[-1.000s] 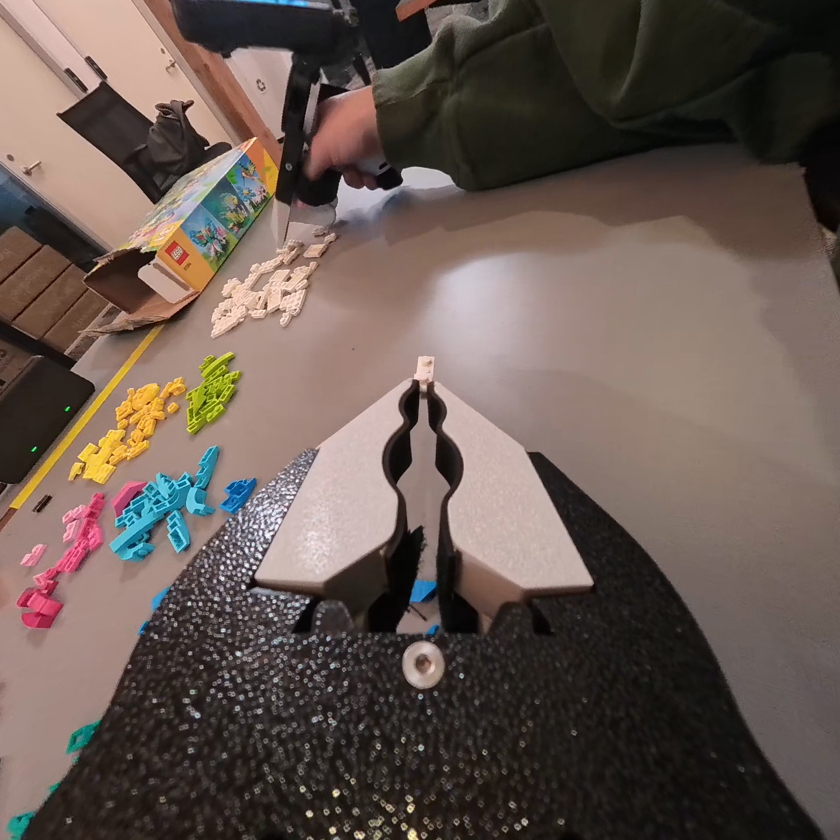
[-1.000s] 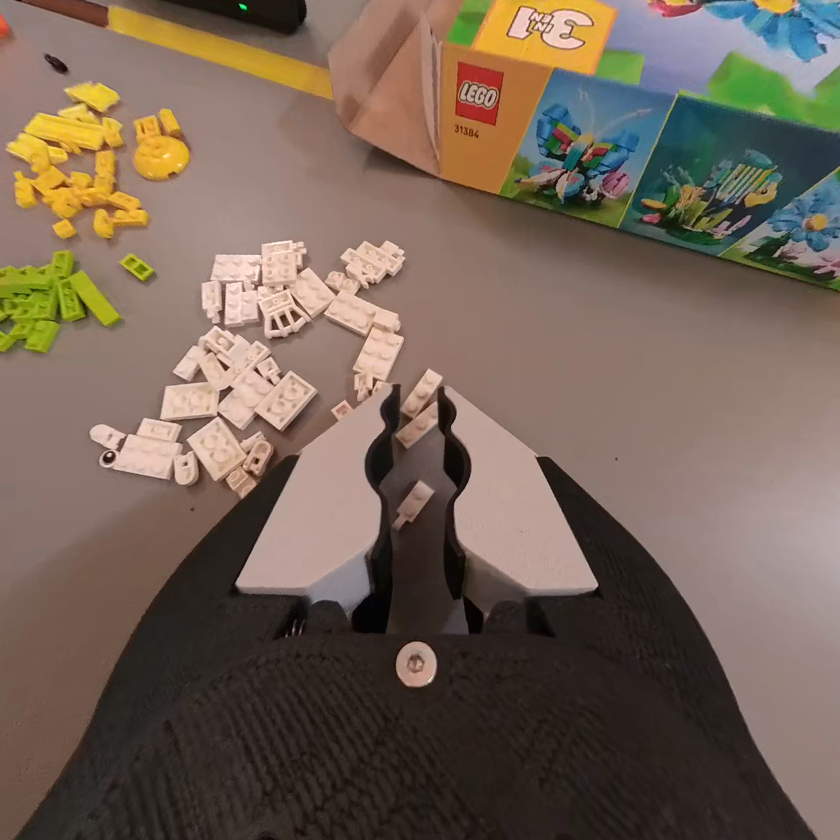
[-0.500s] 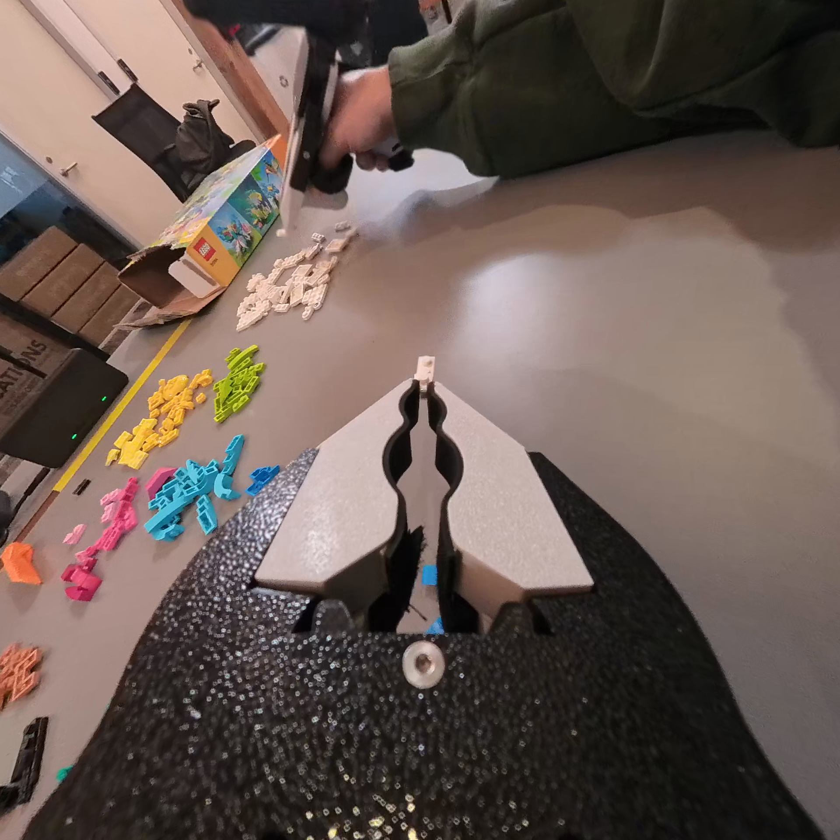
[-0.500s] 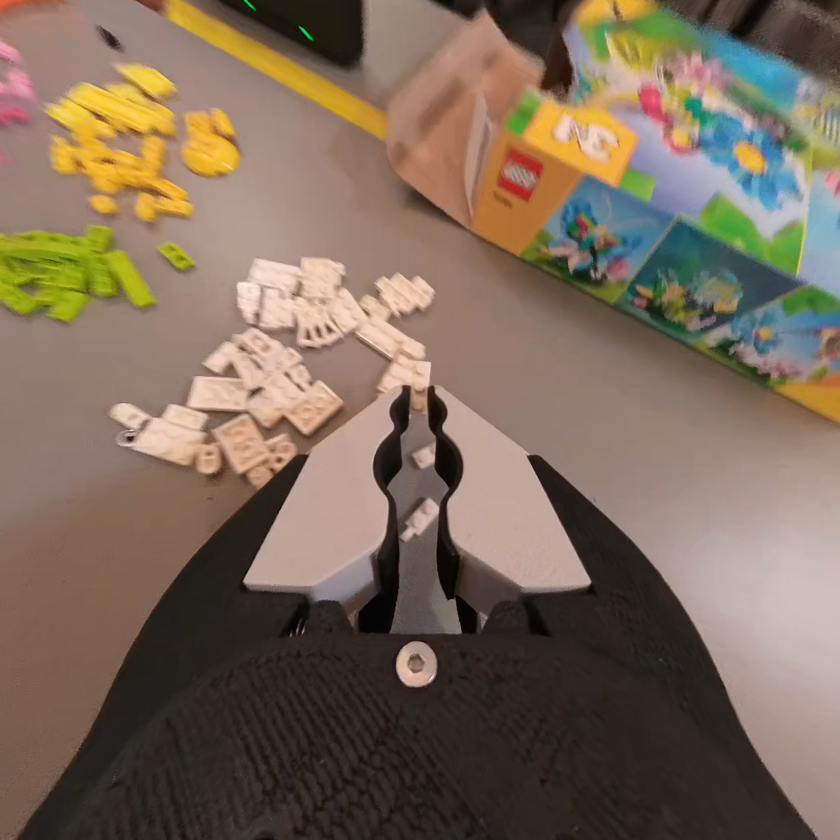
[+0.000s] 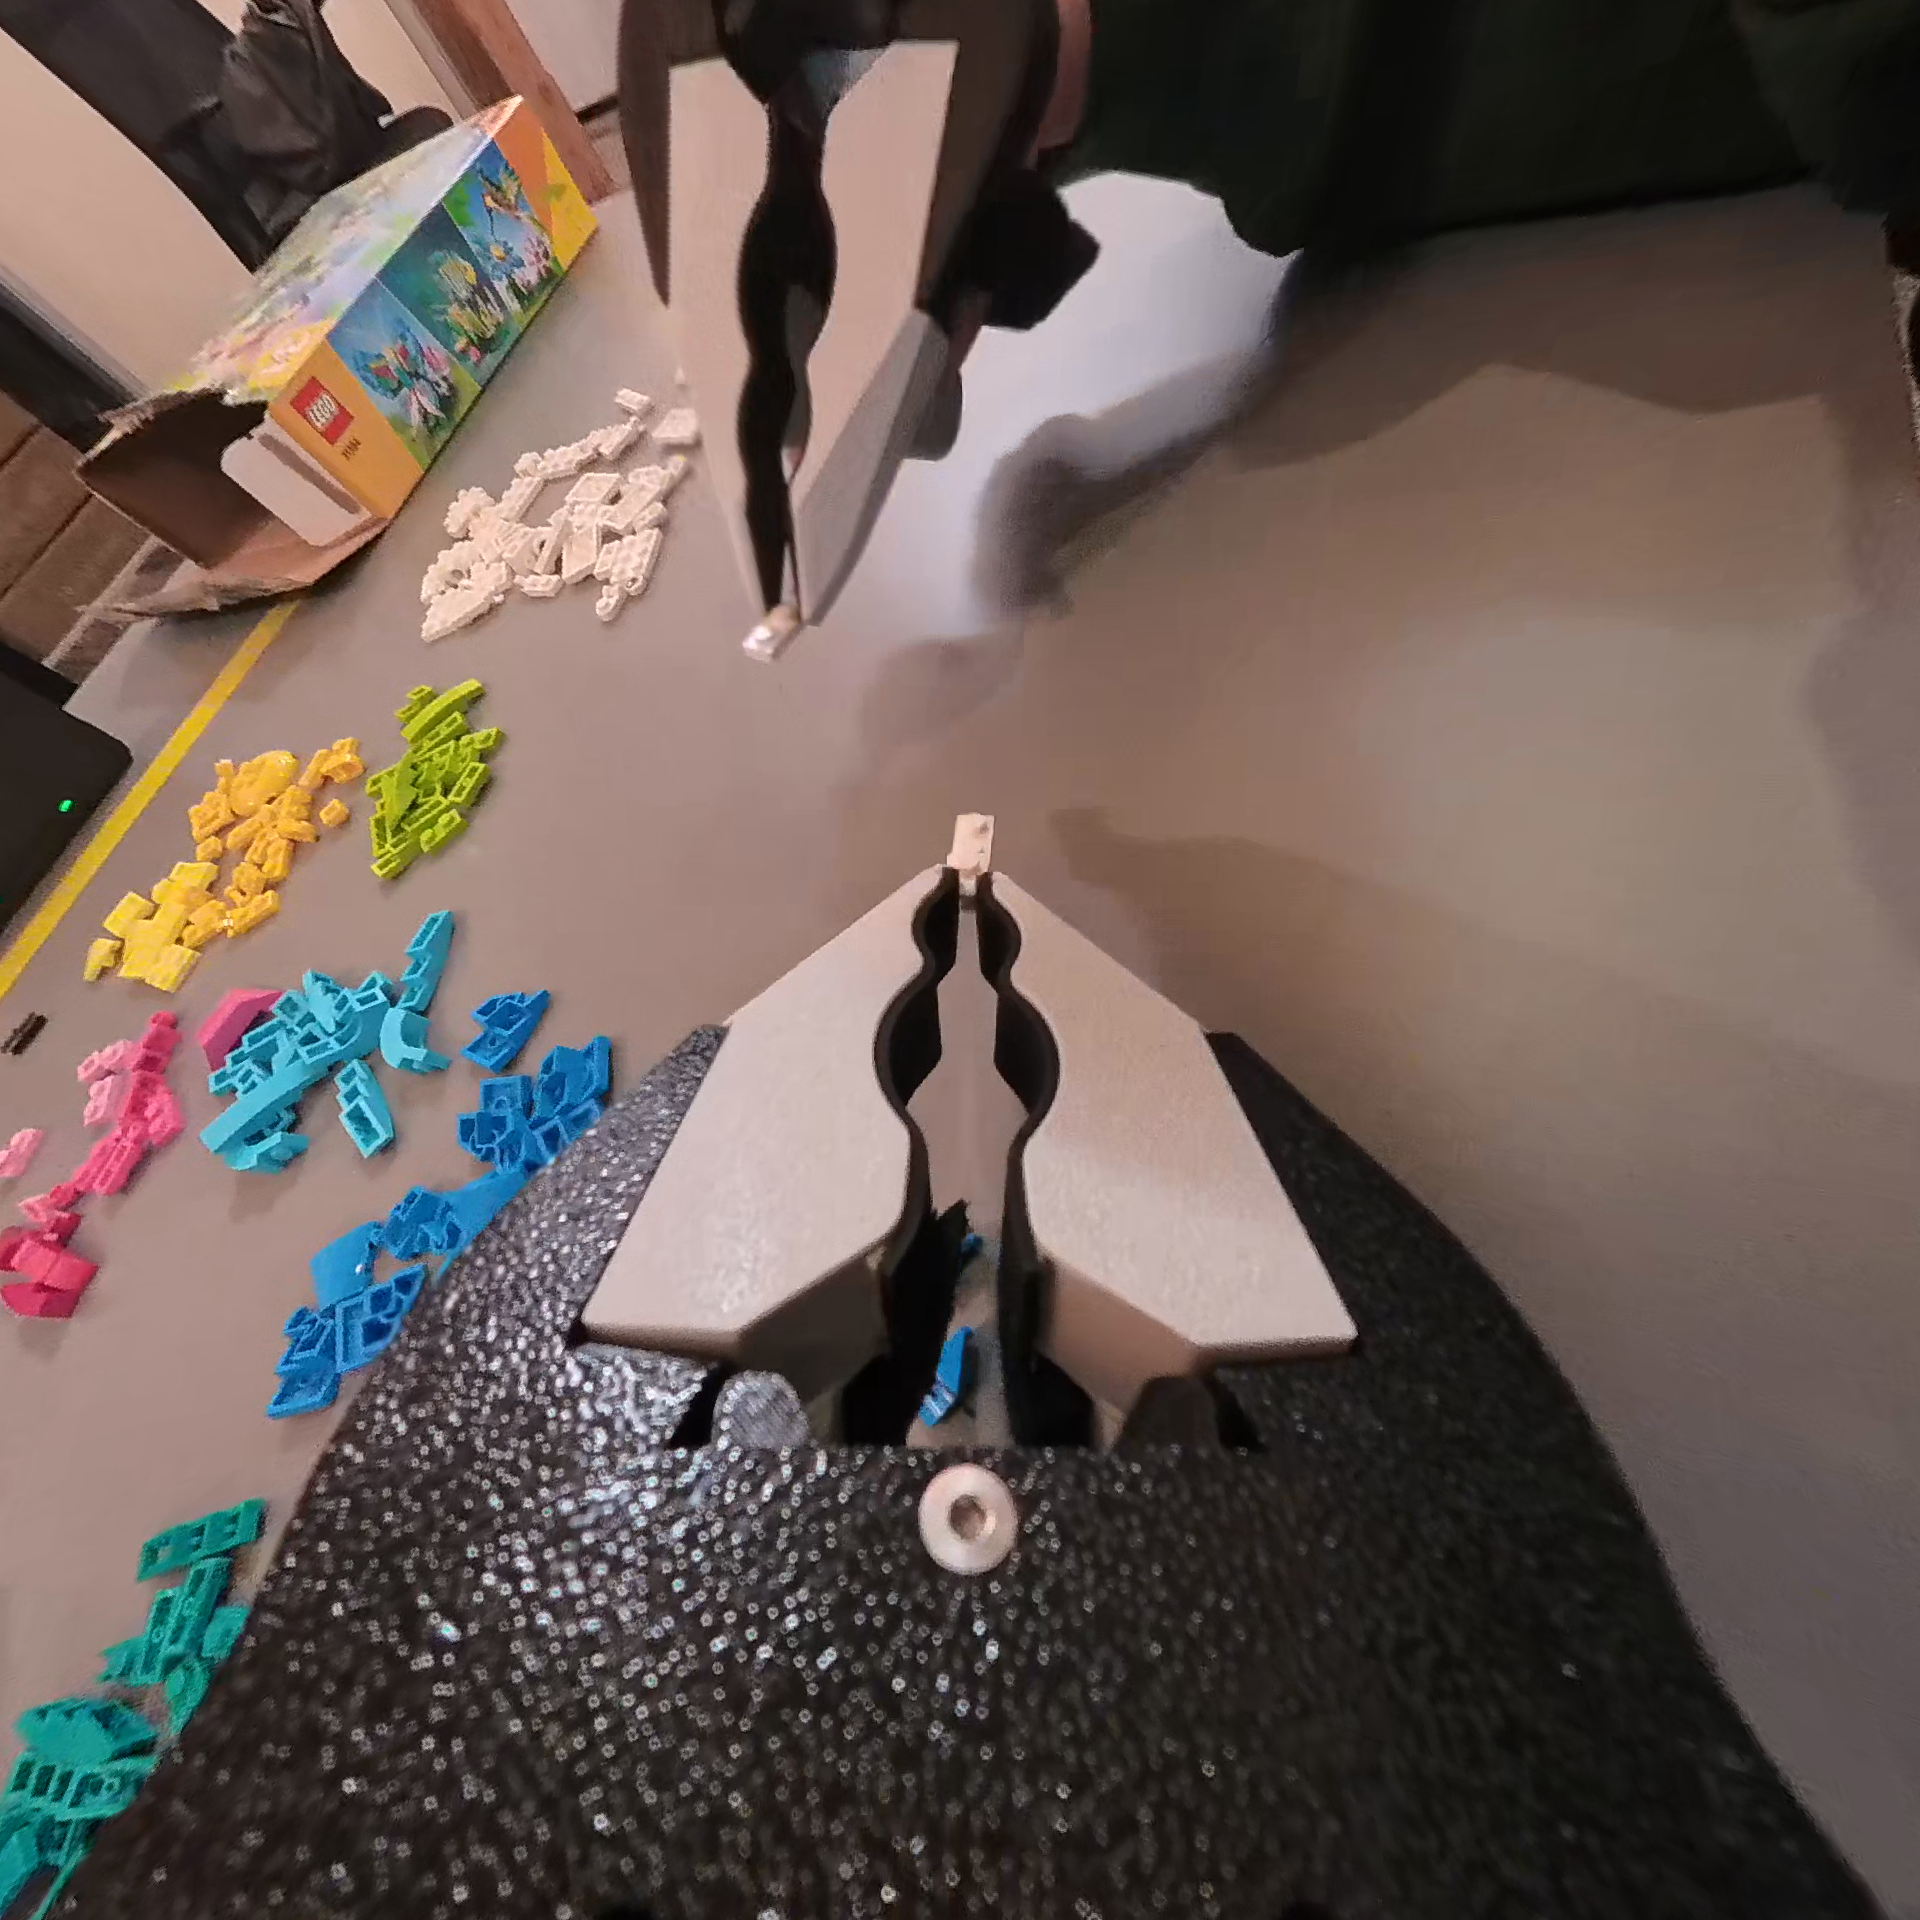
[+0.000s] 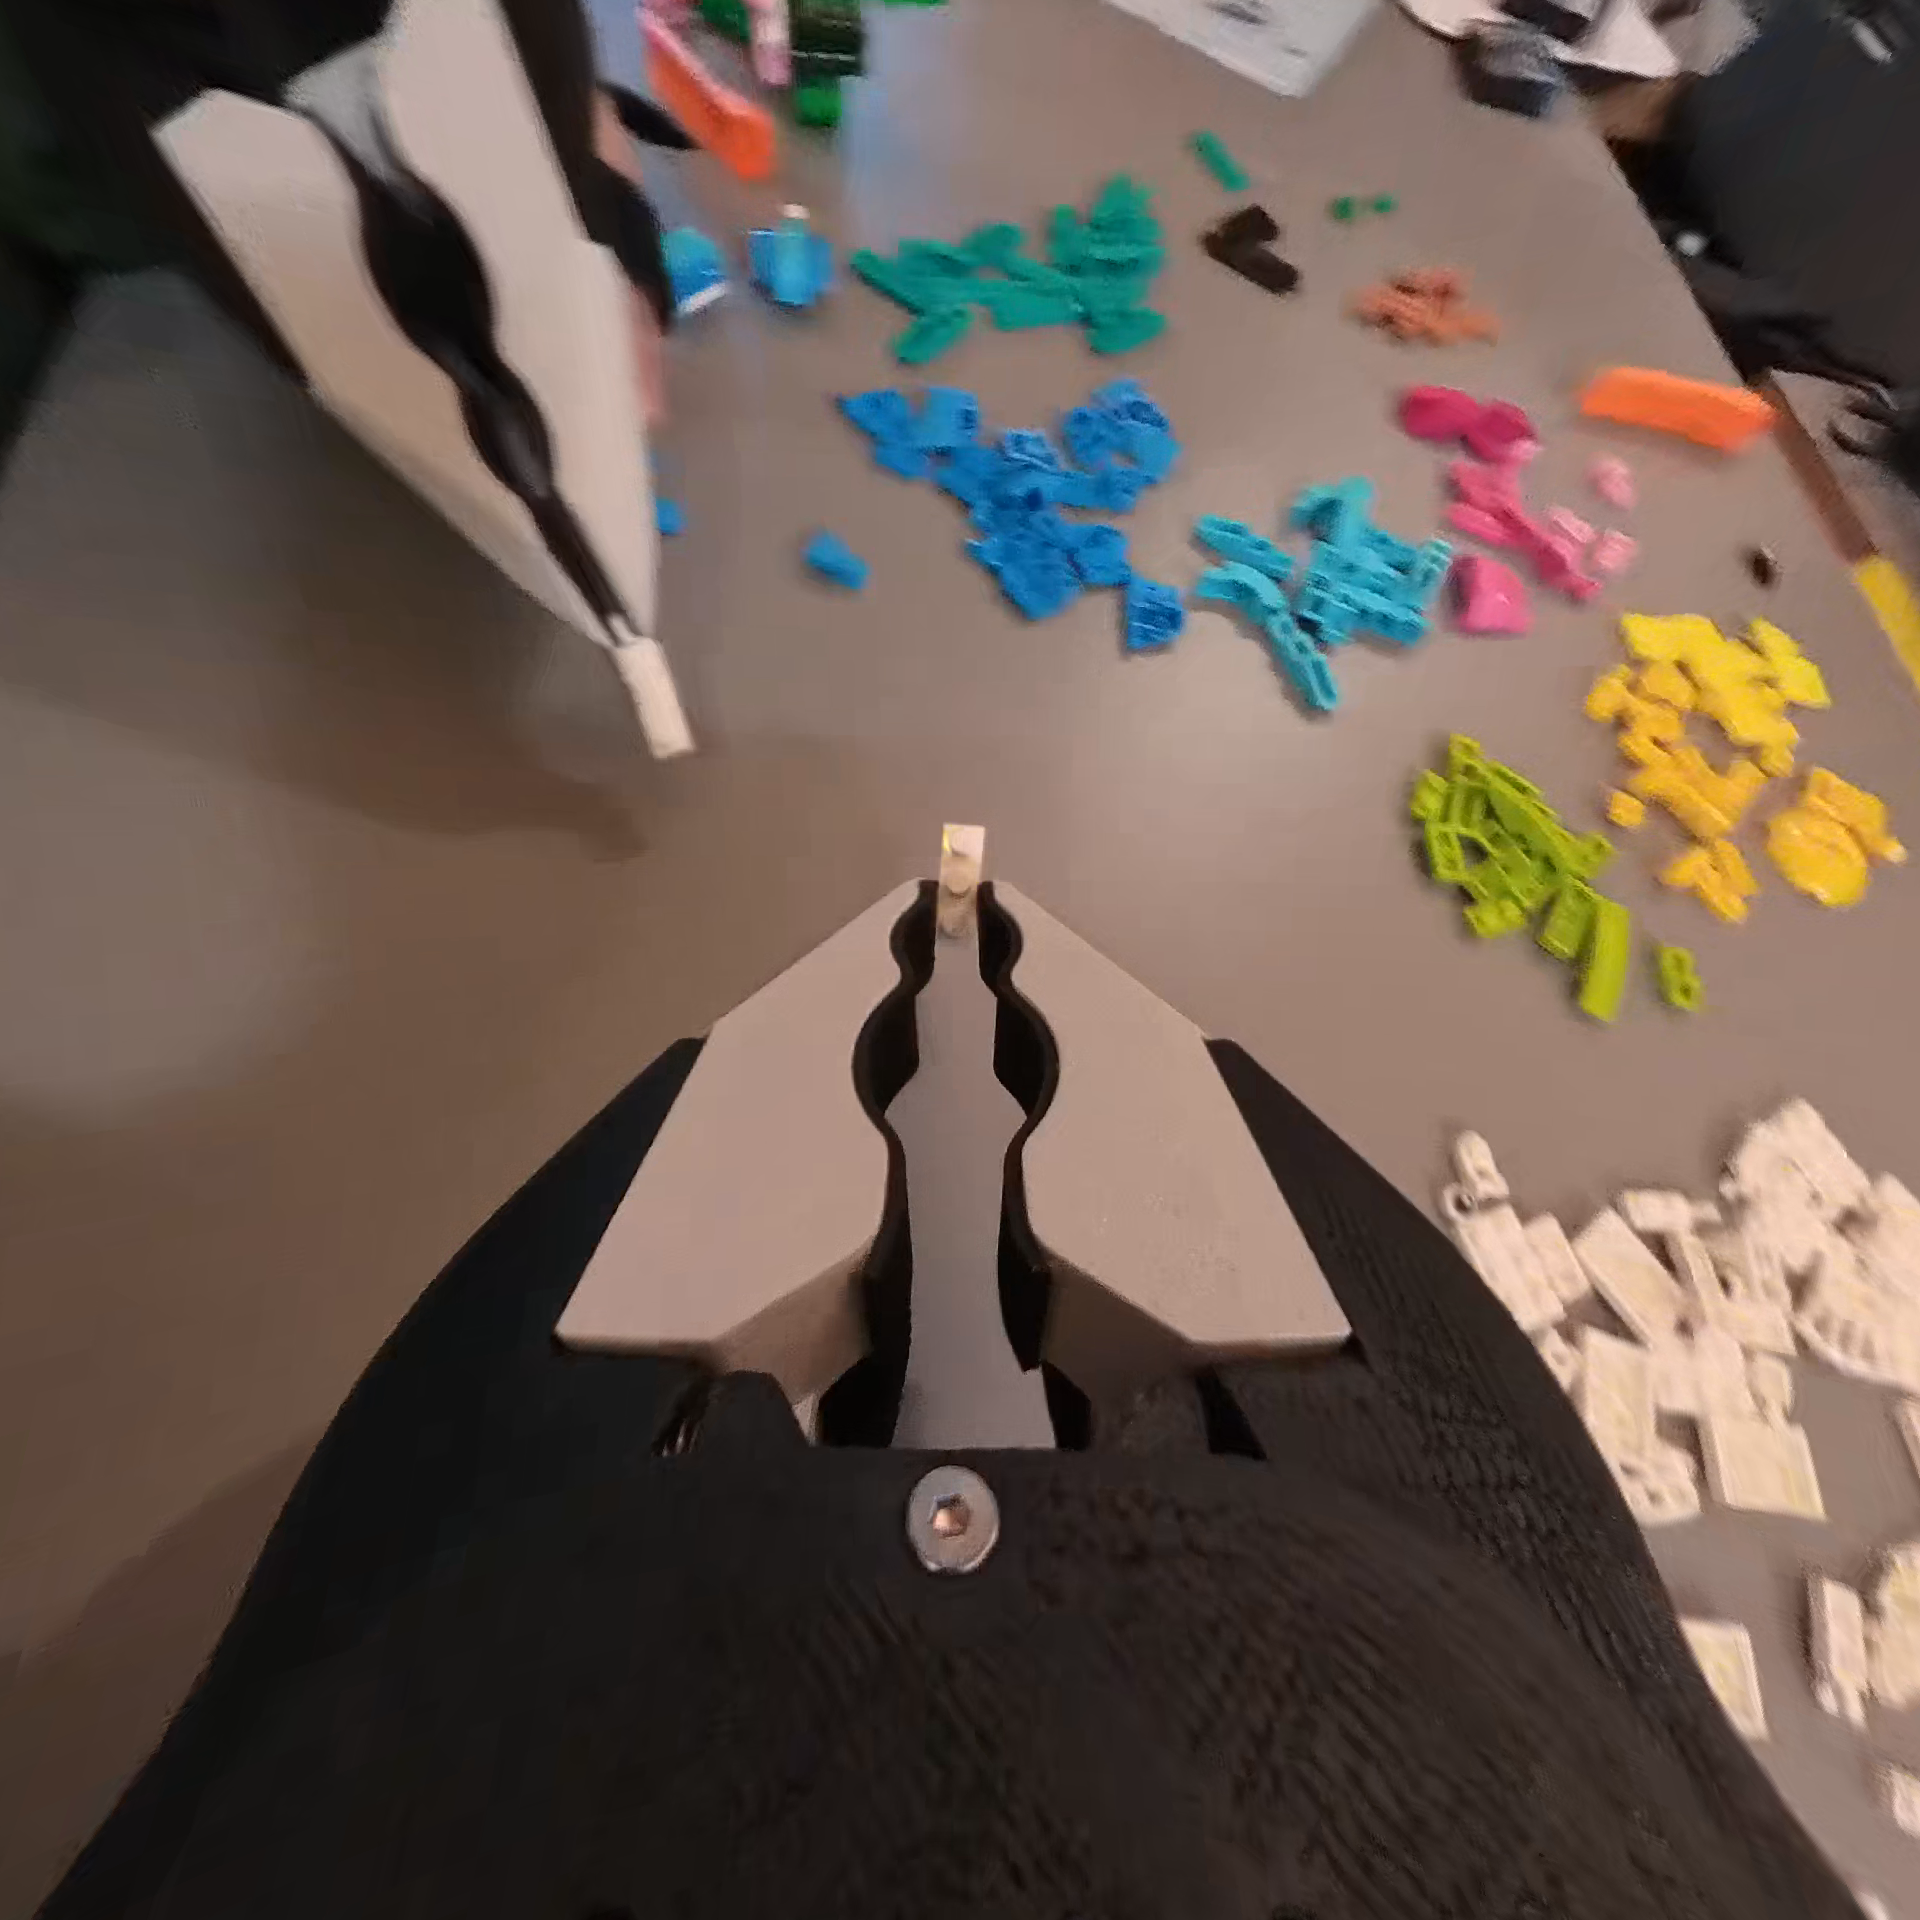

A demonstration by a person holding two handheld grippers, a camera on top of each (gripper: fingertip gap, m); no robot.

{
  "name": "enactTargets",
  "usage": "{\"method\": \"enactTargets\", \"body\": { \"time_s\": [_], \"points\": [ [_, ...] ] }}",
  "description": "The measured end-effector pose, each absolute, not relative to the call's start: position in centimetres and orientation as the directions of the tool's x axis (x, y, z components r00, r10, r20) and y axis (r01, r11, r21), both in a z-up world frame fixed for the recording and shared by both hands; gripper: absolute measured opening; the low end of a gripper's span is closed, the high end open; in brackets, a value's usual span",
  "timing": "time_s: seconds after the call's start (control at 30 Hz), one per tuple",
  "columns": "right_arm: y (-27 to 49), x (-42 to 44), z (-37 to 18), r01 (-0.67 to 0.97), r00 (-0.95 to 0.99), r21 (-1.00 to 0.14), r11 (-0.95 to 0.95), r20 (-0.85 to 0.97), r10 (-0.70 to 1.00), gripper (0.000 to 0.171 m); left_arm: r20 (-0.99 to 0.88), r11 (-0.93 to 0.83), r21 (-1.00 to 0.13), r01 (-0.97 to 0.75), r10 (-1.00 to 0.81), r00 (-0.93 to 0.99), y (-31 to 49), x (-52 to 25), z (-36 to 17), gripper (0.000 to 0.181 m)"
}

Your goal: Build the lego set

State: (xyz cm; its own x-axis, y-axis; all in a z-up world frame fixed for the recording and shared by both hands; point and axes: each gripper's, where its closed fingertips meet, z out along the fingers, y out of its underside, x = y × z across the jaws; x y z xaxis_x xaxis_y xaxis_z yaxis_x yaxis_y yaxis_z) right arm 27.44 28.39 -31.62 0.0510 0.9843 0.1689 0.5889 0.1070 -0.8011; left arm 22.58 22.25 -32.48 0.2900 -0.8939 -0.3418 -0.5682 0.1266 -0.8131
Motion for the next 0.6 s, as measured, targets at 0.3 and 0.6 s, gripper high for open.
{"method": "enactTargets", "body": {
  "time_s": [0.3, 0.6],
  "points": [
    [26.5, 26.5, -32.4, 0.569, -0.053, -0.812, 0.127, 0.118, 0.992, 0.006, -0.305, 0.080, -0.794, -0.602, -0.910, 0.282, 22.2, 22.4, -33.6, 0.000],
    [25.0, 25.4, -32.3, 0.560, -0.116, -0.814, 0.156, 0.110, 0.987, 0.006, -0.266, 0.043, -0.797, -0.602, -0.920, 0.287, 22.4, 22.5, -34.1, 0.000]
  ]
}}
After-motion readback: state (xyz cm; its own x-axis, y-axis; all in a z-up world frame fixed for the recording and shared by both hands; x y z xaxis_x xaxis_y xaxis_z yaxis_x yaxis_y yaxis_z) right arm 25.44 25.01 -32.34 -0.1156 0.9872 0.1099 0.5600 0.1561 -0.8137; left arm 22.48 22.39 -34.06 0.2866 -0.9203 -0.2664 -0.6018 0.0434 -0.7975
